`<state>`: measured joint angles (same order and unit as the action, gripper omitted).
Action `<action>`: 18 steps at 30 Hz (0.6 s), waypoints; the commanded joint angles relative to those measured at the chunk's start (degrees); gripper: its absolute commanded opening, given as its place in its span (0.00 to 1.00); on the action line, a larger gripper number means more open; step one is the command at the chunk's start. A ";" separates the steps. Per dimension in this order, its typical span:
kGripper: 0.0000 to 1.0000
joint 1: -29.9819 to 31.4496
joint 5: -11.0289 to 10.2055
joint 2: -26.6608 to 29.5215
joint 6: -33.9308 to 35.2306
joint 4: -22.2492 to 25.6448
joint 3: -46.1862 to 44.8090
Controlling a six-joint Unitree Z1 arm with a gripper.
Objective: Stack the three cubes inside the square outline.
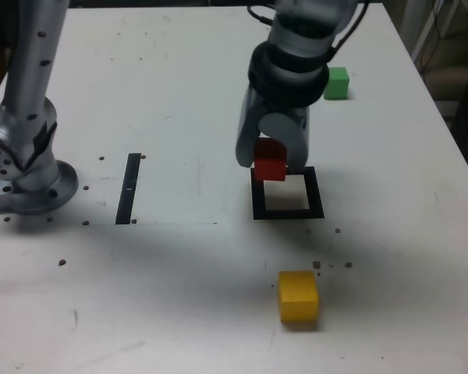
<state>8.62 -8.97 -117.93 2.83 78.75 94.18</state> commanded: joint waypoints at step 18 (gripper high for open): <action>0.38 -1.52 2.09 -7.04 0.83 0.15 3.40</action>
<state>7.36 -7.14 -124.55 3.61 78.75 97.35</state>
